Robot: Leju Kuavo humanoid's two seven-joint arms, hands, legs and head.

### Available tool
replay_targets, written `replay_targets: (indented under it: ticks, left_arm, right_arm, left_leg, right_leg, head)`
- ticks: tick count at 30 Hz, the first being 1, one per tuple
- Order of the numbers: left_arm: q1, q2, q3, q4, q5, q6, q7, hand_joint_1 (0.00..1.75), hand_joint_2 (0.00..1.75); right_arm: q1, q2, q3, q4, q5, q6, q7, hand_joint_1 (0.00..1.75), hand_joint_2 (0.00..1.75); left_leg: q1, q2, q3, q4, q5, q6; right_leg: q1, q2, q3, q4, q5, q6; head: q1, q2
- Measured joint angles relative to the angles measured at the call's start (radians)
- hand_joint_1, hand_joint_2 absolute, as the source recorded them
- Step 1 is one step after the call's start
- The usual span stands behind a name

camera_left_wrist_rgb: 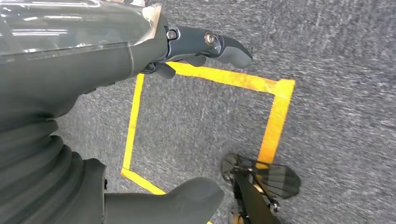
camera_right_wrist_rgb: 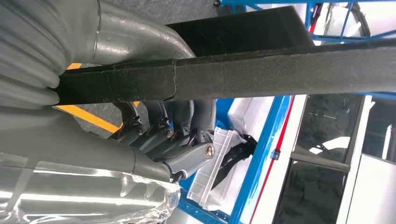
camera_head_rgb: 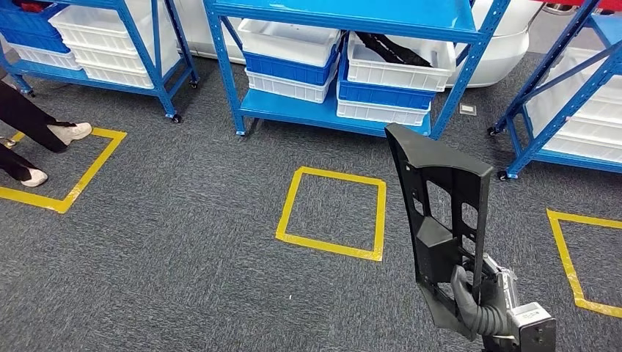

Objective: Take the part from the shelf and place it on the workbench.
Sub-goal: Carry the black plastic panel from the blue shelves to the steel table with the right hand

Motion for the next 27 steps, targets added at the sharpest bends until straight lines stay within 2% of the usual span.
replay_targets:
  ticks: [2,4,5,6,7,8,9,10,11,13,14,15,16,17,19,20,21,22,25,26,27]
  left_arm:
    - [-0.002,-0.003,-0.004,0.000,0.000,0.000,0.001,0.00,1.75]
    - [-0.002,-0.003,-0.007,0.000,-0.001,0.000,0.002,0.00,1.75]
    - [-0.002,-0.004,-0.008,0.000,-0.002,0.000,0.003,0.00,1.75]
    - [-0.002,-0.004,-0.009,0.000,-0.003,-0.001,0.003,0.00,1.75]
    - [-0.002,-0.005,-0.010,0.000,-0.003,-0.001,0.004,0.00,1.75]
    - [-0.002,-0.006,-0.010,0.000,-0.003,-0.002,0.004,0.00,1.75]
    - [-0.002,-0.006,-0.010,0.000,-0.003,-0.002,0.004,0.00,1.75]
    - [-0.002,-0.007,-0.010,0.000,-0.003,-0.003,0.004,0.00,1.75]
    - [-0.002,-0.007,-0.010,0.000,-0.003,-0.003,0.004,0.00,1.75]
    - [-0.002,-0.007,-0.010,0.000,-0.003,-0.003,0.004,0.00,1.75]
    - [-0.002,-0.007,-0.010,0.000,-0.003,-0.003,0.004,0.00,1.75]
    - [-0.002,-0.007,-0.010,0.000,-0.003,-0.003,0.004,0.00,1.75]
    - [-0.002,-0.007,-0.010,0.000,-0.003,-0.003,0.004,0.00,1.75]
    - [-0.002,-0.007,-0.010,0.000,-0.003,-0.003,0.004,0.00,1.75]
    - [-0.001,-0.008,-0.010,0.000,-0.002,-0.003,0.004,0.00,1.75]
    - [-0.001,-0.008,-0.010,0.000,-0.002,-0.003,0.004,0.00,1.75]
    - [-0.001,-0.008,-0.010,0.000,-0.002,-0.003,0.004,0.00,1.75]
    - [0.000,-0.008,-0.010,0.000,-0.002,-0.005,0.004,0.00,1.75]
    - [-0.001,-0.007,-0.010,0.000,-0.002,-0.012,0.001,0.00,1.75]
    - [-0.001,-0.006,-0.011,0.000,-0.002,-0.013,0.001,0.00,1.75]
    - [-0.002,-0.005,-0.011,0.000,-0.003,-0.014,0.000,0.00,1.75]
  right_arm:
    - [0.003,0.001,0.000,0.000,0.000,0.000,-0.001,1.75,1.75]
    - [0.006,0.003,0.000,0.000,0.000,-0.001,-0.001,1.75,1.75]
    - [0.008,0.004,0.000,0.000,0.001,-0.001,-0.001,1.75,1.75]
    - [0.010,0.005,0.000,0.000,0.001,-0.001,-0.001,1.75,1.75]
    - [0.011,0.006,0.000,0.000,0.001,-0.001,-0.001,1.75,1.75]
    - [0.012,0.006,-0.001,0.000,0.001,-0.001,-0.001,1.75,1.75]
    - [0.012,0.007,-0.001,0.000,0.001,-0.001,-0.001,1.75,1.75]
    - [0.013,0.008,-0.001,-0.001,0.002,-0.001,-0.001,1.75,1.75]
    - [0.014,0.008,-0.001,-0.001,0.002,-0.002,-0.002,1.75,1.75]
    - [0.018,0.010,-0.001,-0.003,0.005,-0.004,-0.002,1.75,1.75]
    - [0.018,0.011,-0.001,-0.003,0.007,-0.004,-0.002,1.75,1.75]
    - [0.017,0.012,-0.001,-0.003,0.009,-0.004,-0.002,1.75,1.75]
    - [0.017,0.014,-0.001,-0.003,0.010,-0.005,-0.002,1.75,1.75]
    - [0.017,0.016,0.000,-0.003,0.010,-0.005,-0.002,1.75,1.75]
    - [0.017,0.020,0.000,-0.003,0.011,-0.005,-0.002,1.75,1.75]
    - [0.018,0.021,0.000,-0.003,0.011,-0.005,-0.002,1.75,1.75]
    - [0.018,0.023,0.000,-0.003,0.011,-0.005,-0.002,1.75,1.75]
    - [0.019,0.024,0.000,-0.003,0.011,-0.005,-0.002,1.75,1.75]
    - [0.020,0.026,-0.001,-0.003,0.011,-0.006,-0.002,1.75,1.75]
    - [0.020,0.026,-0.001,-0.003,0.011,-0.006,-0.002,1.75,1.75]
    - [0.020,0.027,-0.001,-0.003,0.011,-0.007,-0.002,1.75,1.75]
  left_leg:
    - [0.000,0.005,-0.017,-0.009,0.021,0.015]
    - [-0.003,0.007,-0.041,-0.008,0.039,0.020]
    - [-0.004,0.008,-0.053,-0.007,0.048,0.020]
    - [-0.005,0.008,-0.063,-0.006,0.055,0.019]
    - [-0.006,0.008,-0.072,-0.004,0.062,0.017]
    - [-0.006,0.008,-0.078,-0.002,0.068,0.015]
    - [-0.008,0.007,-0.083,0.002,0.072,0.011]
    - [-0.009,0.007,-0.087,0.005,0.076,0.006]
    - [-0.010,0.007,-0.089,0.007,0.081,0.000]
    - [-0.009,0.008,-0.093,0.007,0.091,-0.014]
    - [-0.007,0.007,-0.096,0.008,0.093,-0.021]
    - [-0.005,0.005,-0.101,0.014,0.087,-0.026]
    - [-0.004,0.004,-0.113,0.041,0.063,-0.032]
    - [-0.001,0.002,-0.132,0.088,0.024,-0.037]
    - [0.002,0.000,-0.181,0.226,-0.065,-0.046]
    - [0.003,0.000,-0.195,0.279,-0.088,-0.049]
    - [0.003,0.000,-0.194,0.299,-0.093,-0.050]
    - [0.003,0.000,-0.171,0.278,-0.080,-0.049]
    - [0.000,-0.003,-0.036,0.070,-0.014,-0.031]
    - [-0.002,-0.004,-0.009,0.024,-0.004,-0.024]
    - [-0.005,-0.004,-0.001,0.006,-0.003,-0.018]
  right_leg:
    - [-0.001,0.002,-0.042,0.088,-0.061,-0.009]
    - [-0.001,0.004,-0.086,0.219,-0.131,-0.014]
    - [-0.001,0.004,-0.090,0.255,-0.148,-0.010]
    - [-0.001,0.003,-0.073,0.251,-0.149,-0.004]
    - [-0.001,0.003,-0.033,0.203,-0.135,0.004]
    - [-0.001,0.003,0.022,0.125,-0.115,0.010]
    - [-0.001,0.003,0.072,0.044,-0.099,0.012]
    - [0.001,0.004,0.105,-0.015,-0.087,0.008]
    - [0.003,0.005,0.121,-0.048,-0.081,0.001]
    - [0.009,0.006,0.117,-0.054,-0.073,-0.018]
    - [0.005,0.006,0.113,-0.053,-0.067,-0.027]
    - [0.001,0.005,0.111,-0.054,-0.059,-0.036]
    - [-0.003,0.004,0.106,-0.056,-0.051,-0.046]
    - [-0.006,0.004,0.101,-0.056,-0.043,-0.053]
    - [-0.002,0.002,0.084,-0.053,-0.029,-0.061]
    - [-0.001,0.002,0.075,-0.051,-0.023,-0.061]
    - [0.000,0.002,0.066,-0.047,-0.019,-0.060]
    - [0.001,0.003,0.058,-0.043,-0.017,-0.059]
    - [0.005,0.004,0.044,-0.031,-0.011,-0.051]
    - [0.006,0.004,0.041,-0.029,-0.008,-0.047]
    - [0.007,0.003,0.039,-0.029,-0.004,-0.041]
  head:
    - [0.003,0.000]
    - [0.005,0.000]
    - [0.005,0.000]
    - [0.005,0.000]
    - [0.005,0.000]
    - [0.006,0.000]
    - [0.006,0.000]
    - [0.006,0.000]
    - [0.006,0.000]
    - [0.005,0.000]
    - [0.006,0.000]
    - [0.005,0.000]
    - [0.003,0.000]
    - [0.002,0.000]
    - [-0.001,0.000]
    - [-0.001,0.000]
    - [-0.001,0.000]
    - [-0.001,0.000]
    - [-0.001,0.000]
    - [-0.001,0.000]
    - [-0.001,0.000]
